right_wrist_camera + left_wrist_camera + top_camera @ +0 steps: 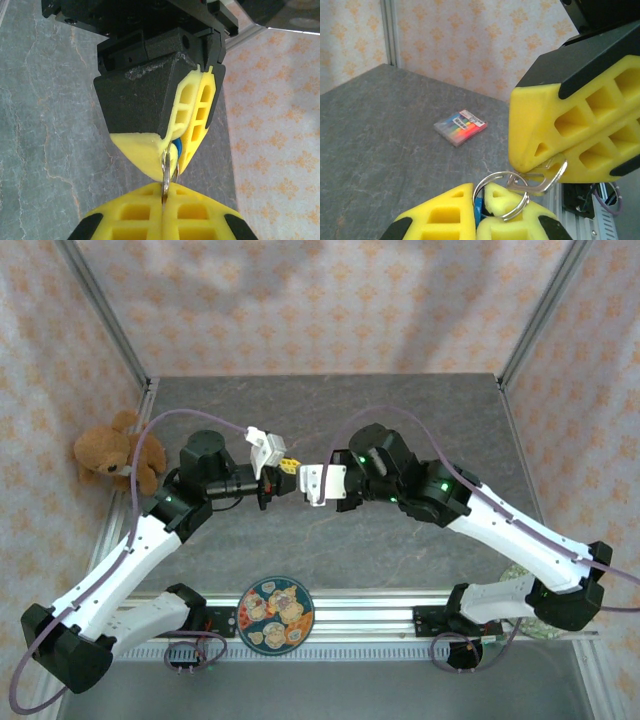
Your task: Remove the keys from the keyring
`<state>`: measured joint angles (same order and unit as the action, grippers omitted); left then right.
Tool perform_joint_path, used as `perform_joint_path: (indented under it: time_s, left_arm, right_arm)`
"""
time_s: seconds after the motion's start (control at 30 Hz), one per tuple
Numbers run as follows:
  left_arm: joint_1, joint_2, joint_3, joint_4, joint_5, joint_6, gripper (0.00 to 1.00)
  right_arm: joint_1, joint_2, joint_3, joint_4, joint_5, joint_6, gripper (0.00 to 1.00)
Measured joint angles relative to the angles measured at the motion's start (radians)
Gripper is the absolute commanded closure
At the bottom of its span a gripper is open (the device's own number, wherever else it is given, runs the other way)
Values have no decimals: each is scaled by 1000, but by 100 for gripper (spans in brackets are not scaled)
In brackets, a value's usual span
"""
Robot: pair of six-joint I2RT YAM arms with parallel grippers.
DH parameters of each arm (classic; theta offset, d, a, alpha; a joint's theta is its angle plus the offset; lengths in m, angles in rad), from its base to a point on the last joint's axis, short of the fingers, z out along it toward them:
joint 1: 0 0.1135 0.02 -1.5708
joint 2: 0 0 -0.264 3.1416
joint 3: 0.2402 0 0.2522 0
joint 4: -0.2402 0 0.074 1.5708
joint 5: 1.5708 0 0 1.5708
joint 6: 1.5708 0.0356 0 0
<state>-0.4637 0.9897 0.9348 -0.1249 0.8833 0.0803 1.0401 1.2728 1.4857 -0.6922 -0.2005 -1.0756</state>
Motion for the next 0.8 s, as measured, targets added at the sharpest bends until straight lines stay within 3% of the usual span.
perform_joint_path:
  time_s: [0.8]
  left_arm:
    - [29, -33, -14, -32, -105, 26, 100]
  right_arm:
    - [11, 118, 88, 3, 46, 47, 100]
